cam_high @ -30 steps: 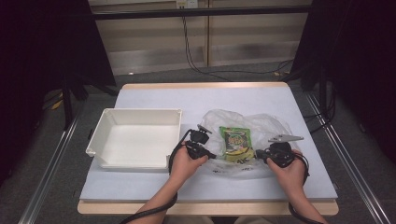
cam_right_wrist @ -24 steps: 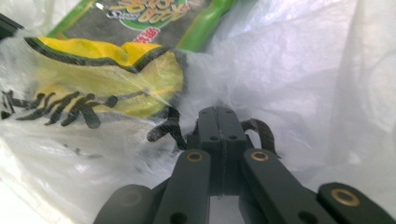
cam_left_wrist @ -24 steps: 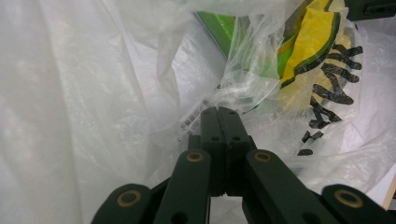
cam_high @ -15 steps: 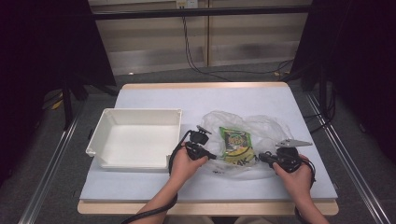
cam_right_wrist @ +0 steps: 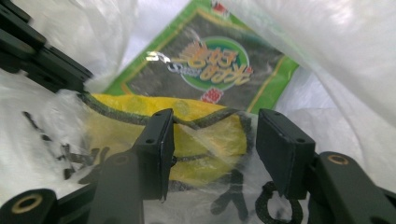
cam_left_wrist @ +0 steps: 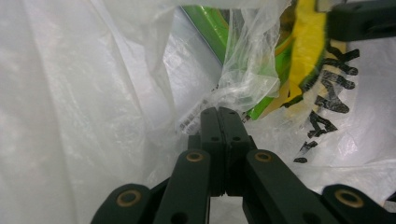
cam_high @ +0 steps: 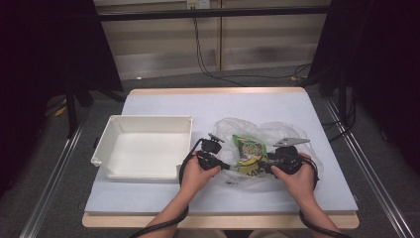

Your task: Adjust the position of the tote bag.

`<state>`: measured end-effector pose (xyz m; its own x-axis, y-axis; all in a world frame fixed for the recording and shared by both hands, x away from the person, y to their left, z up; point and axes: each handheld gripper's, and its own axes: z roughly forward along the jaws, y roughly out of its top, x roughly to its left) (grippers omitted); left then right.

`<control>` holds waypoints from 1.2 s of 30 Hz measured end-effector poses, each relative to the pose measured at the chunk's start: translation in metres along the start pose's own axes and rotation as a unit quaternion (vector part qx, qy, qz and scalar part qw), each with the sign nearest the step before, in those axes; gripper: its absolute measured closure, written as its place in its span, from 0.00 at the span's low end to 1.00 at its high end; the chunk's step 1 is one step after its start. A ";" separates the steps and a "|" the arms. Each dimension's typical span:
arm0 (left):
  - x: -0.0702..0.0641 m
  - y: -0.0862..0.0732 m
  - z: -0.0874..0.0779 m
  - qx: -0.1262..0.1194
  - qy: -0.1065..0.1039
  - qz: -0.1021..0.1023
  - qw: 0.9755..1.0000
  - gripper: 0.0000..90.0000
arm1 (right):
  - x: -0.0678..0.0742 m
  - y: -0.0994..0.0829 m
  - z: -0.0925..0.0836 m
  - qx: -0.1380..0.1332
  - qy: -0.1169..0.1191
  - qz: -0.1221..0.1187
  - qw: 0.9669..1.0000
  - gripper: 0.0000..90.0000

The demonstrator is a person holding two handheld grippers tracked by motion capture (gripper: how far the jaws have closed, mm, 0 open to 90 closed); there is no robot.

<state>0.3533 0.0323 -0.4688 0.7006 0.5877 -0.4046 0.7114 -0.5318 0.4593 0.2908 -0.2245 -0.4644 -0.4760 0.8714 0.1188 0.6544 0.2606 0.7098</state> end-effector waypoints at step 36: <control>0.006 -0.011 -0.012 -0.004 0.034 -0.025 0.999 1.00 | -0.018 -0.054 -0.028 -0.008 0.031 0.033 0.999 1.00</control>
<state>0.3486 0.0489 -0.4668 0.6589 0.6530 -0.3734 0.7448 -0.4967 0.4456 0.2474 -0.2661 -0.4855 -0.4677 0.8592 0.2074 0.6764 0.1969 0.7097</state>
